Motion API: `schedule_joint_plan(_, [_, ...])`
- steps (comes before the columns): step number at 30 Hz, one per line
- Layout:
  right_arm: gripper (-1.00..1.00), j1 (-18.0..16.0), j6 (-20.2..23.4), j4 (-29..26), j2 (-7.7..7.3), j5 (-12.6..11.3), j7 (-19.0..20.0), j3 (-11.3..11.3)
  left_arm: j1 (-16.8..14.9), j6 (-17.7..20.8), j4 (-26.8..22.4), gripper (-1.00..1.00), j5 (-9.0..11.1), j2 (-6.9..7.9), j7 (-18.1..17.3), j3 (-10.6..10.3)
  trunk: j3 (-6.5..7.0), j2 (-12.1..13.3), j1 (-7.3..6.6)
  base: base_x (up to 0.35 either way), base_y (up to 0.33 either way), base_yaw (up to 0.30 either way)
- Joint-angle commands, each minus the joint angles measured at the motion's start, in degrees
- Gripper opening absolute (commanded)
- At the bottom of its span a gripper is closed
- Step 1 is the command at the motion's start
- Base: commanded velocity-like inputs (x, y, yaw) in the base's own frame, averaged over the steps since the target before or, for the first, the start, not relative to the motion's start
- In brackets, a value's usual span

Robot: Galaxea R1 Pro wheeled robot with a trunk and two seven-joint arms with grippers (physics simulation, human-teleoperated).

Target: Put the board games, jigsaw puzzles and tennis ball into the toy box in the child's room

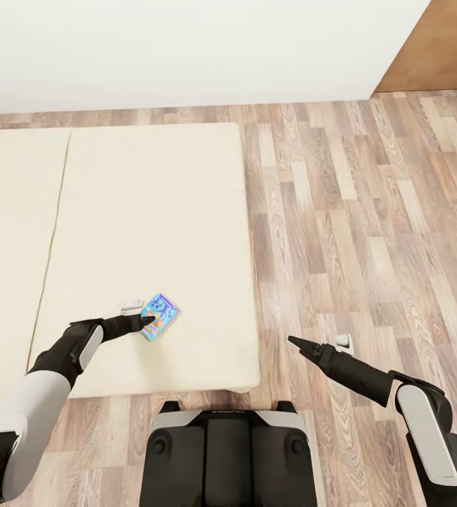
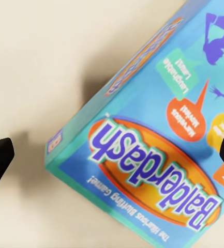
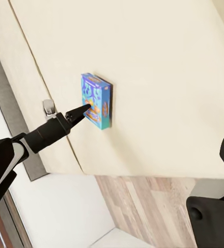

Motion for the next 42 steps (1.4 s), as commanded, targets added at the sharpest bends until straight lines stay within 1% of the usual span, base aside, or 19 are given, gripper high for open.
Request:
schedule_joint_plan(1, [1.0,0.0,0.2,0.0,0.02,0.5,0.6,-0.1,0.0,0.5,-0.1,1.0,0.5,-0.02,-0.1,0.2,-0.15,-0.1,0.03,0.0,0.0,0.0])
schedule_joint_plan(11, [1.0,0.0,0.1,0.0,0.16,0.5,0.6,0.0,0.0,0.2,-0.4,1.0,0.5,-0.05,-0.1,0.2,-0.85,-0.1,0.03,0.0,0.0,0.0])
schedule_joint_plan(25, [1.0,0.0,0.1,0.0,0.16,0.5,0.6,0.0,0.0,0.2,-0.9,1.0,0.5,-0.14,-0.1,0.2,-0.92,-0.1,0.03,0.0,-0.001,0.0])
schedule_joint_plan(33, [1.0,0.0,0.1,0.0,0.16,0.5,0.6,0.0,0.0,0.3,-1.3,1.0,0.5,-0.14,-0.1,0.2,-0.92,-0.1,0.03,0.0,-0.17,0.0])
schedule_joint_plan(42, [1.0,0.0,0.1,0.0,0.16,0.5,0.6,0.0,0.0,0.3,-1.3,1.0,0.5,-0.14,-0.1,0.2,-0.92,-0.1,0.03,0.0,-0.024,0.0])
